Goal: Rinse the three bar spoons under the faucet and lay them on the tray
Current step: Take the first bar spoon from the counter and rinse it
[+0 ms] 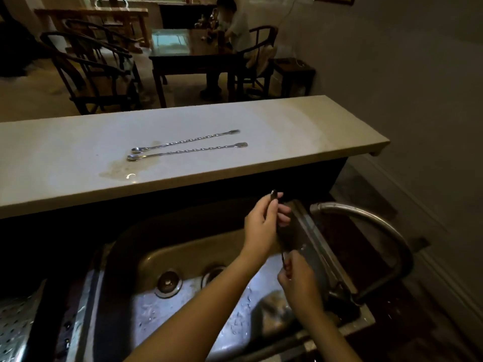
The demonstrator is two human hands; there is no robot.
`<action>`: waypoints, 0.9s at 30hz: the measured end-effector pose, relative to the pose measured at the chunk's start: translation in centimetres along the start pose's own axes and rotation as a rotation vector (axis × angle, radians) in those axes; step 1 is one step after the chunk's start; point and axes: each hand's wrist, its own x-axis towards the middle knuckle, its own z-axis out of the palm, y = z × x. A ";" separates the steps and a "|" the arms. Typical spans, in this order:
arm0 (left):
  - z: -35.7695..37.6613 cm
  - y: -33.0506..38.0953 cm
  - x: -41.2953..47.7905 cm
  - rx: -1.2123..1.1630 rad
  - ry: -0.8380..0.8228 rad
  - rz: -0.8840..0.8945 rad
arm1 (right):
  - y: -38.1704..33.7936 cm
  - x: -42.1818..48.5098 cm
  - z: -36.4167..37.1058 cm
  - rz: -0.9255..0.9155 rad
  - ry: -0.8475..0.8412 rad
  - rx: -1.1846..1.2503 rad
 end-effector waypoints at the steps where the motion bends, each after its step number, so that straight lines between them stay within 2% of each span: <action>1: 0.8 -0.6 -0.4 -0.002 -0.020 -0.009 | 0.9 0.1 0.3 0.031 -0.012 0.006; 8: 4.9 -4.6 -1.0 0.050 -0.142 -0.099 | 3.9 1.3 0.0 0.135 -0.163 0.080; 12: 6.5 -5.3 -1.3 0.069 -0.172 -0.113 | 3.8 2.3 -1.0 0.195 -0.149 0.282; 16: 7.0 -4.5 -0.8 0.011 -0.193 -0.140 | 3.9 1.8 -0.9 0.240 -0.145 0.368; 20: 6.5 -3.8 -0.5 0.020 -0.270 -0.052 | 3.6 2.1 -1.2 0.216 -0.229 0.419; 24: 5.4 -4.0 -0.4 0.176 -0.321 0.000 | 3.0 2.7 -2.1 0.179 -0.251 0.521; 27: 5.3 -3.9 0.1 0.191 -0.240 0.009 | 2.1 2.6 -2.4 0.161 -0.268 0.711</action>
